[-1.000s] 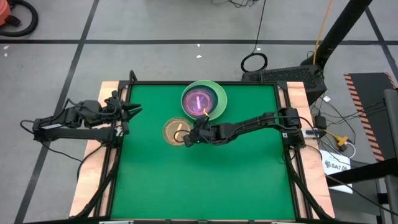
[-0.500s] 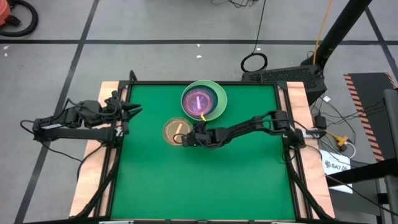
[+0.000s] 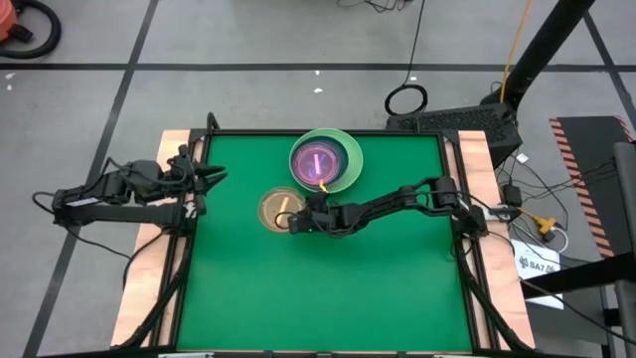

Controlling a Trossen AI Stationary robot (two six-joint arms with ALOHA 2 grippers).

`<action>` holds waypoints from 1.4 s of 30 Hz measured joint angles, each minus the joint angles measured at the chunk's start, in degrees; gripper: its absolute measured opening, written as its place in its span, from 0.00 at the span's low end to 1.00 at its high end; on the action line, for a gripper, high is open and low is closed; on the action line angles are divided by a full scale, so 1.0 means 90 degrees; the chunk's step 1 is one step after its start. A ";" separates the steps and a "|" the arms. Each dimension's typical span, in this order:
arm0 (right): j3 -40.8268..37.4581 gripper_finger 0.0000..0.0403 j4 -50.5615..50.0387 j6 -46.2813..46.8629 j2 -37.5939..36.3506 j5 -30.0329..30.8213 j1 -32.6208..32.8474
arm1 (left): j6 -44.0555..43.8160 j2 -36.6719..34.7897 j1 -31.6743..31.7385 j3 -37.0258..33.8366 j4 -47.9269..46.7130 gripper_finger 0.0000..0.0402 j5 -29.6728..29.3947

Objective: Stack plastic plates
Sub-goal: Stack the orange transparent plate on the pink transparent plate

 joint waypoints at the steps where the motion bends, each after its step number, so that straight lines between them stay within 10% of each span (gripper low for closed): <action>1: 0.0001 0.31 -0.0003 -0.0024 0.0002 0.0002 -0.0010 | -0.0001 -0.0002 0.0000 0.0000 0.0002 0.22 0.0000; 20: -0.0004 0.01 0.0164 -0.0451 0.0002 0.0097 -0.0079 | -0.0034 -0.0002 0.0000 0.0000 -0.0068 0.22 0.0000; 42: -0.0014 0.00 0.0112 -0.1647 -0.0785 -0.1601 -0.0111 | -0.0179 -0.0001 0.0000 0.0000 -0.0188 0.22 0.0000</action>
